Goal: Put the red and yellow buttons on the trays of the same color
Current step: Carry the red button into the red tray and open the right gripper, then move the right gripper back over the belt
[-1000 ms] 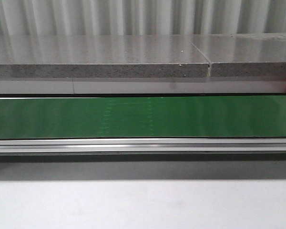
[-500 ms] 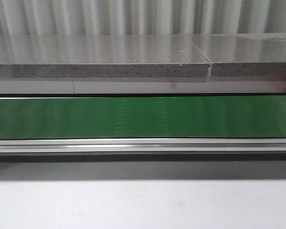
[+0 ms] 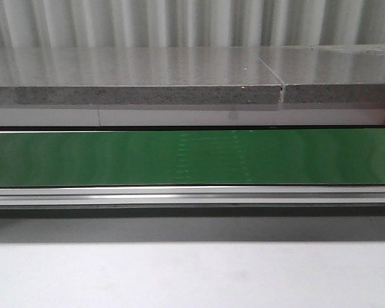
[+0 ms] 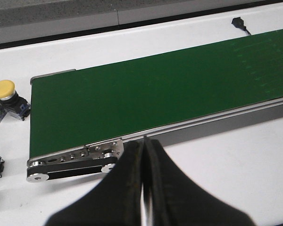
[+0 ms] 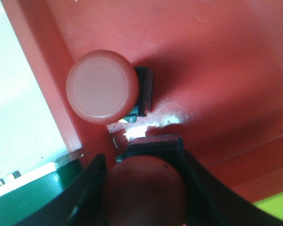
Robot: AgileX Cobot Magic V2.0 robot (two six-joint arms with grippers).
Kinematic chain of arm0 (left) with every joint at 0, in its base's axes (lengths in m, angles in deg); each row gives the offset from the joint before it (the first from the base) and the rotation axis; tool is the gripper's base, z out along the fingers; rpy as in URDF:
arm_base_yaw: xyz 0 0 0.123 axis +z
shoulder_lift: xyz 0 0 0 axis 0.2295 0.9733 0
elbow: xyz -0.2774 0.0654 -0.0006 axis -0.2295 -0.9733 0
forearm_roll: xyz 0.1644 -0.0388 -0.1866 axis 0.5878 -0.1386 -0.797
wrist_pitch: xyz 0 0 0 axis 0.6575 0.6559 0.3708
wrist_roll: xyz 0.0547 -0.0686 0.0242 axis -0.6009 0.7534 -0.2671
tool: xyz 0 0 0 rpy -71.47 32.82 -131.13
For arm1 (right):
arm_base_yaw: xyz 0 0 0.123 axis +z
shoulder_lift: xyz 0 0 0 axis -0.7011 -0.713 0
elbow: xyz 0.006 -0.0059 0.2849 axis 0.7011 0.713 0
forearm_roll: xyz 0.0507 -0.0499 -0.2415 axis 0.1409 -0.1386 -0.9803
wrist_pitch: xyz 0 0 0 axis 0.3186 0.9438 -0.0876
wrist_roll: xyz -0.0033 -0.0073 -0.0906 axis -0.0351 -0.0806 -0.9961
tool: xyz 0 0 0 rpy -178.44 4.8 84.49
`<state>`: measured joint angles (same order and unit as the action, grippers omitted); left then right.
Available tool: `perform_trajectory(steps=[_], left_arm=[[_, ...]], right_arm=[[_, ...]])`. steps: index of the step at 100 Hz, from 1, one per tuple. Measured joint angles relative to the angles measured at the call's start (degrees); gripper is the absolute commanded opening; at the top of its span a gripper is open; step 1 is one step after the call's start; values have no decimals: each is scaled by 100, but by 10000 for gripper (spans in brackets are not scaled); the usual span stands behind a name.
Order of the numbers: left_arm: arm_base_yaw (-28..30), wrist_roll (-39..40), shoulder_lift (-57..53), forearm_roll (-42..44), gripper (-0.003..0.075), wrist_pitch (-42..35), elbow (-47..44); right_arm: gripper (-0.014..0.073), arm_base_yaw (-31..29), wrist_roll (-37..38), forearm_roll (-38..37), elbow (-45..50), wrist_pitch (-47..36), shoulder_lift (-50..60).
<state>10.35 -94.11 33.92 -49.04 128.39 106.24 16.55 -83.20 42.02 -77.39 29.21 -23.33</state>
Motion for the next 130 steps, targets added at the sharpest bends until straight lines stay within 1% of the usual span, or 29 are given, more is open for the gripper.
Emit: perform_trajectory(steps=[1, 4, 8, 10, 16, 37, 55, 59, 64, 66, 68, 69, 78, 85, 91, 94, 110, 130], left_arm=[[0, 0, 0, 0, -21, 0, 0], [0, 0, 0, 0, -21, 0, 0], [0, 0, 0, 0, -21, 0, 0], [0, 0, 0, 0, -21, 0, 0], [0, 0, 0, 0, -21, 0, 0], [0, 0, 0, 0, -21, 0, 0], [0, -9, 0, 0, -21, 0, 0], [0, -9, 0, 0, -21, 0, 0], [0, -9, 0, 0, -21, 0, 0], [0, -9, 0, 0, -21, 0, 0], [0, -9, 0, 0, -21, 0, 0], [0, -9, 0, 0, -21, 0, 0], [0, -9, 0, 0, -21, 0, 0], [0, -9, 0, 0, -21, 0, 0], [0, -9, 0, 0, -21, 0, 0], [0, -9, 0, 0, -21, 0, 0], [0, -9, 0, 0, -21, 0, 0], [0, -9, 0, 0, -21, 0, 0]], right_arm=[[344, 0, 0, 9, 0, 0, 0], [407, 0, 0, 9, 0, 0, 0], [464, 0, 0, 22, 0, 0, 0], [510, 0, 0, 22, 0, 0, 0], [545, 0, 0, 35, 0, 0, 0], [538, 0, 0, 35, 0, 0, 11], [537, 0, -22, 37, 0, 0, 348], [514, 0, -32, 37, 0, 0, 469], [452, 14, -35, 37, 0, 0, 615], [416, 41, -45, 37, 0, 12, 678], [362, 53, -45, 37, 0, 21, 740], [362, 66, -45, 37, 0, 21, 760], [157, 190, -48, 37, 0, 102, 1016], [34, 319, -48, 37, 0, 159, 1208], [-51, 437, -48, 26, 0, 194, 1394], [-75, 521, -48, 12, 0, 204, 1478], [-69, 1000, -48, -131, 3, 258, 1960], [-69, 1831, -48, -364, 12, 355, 2416]])
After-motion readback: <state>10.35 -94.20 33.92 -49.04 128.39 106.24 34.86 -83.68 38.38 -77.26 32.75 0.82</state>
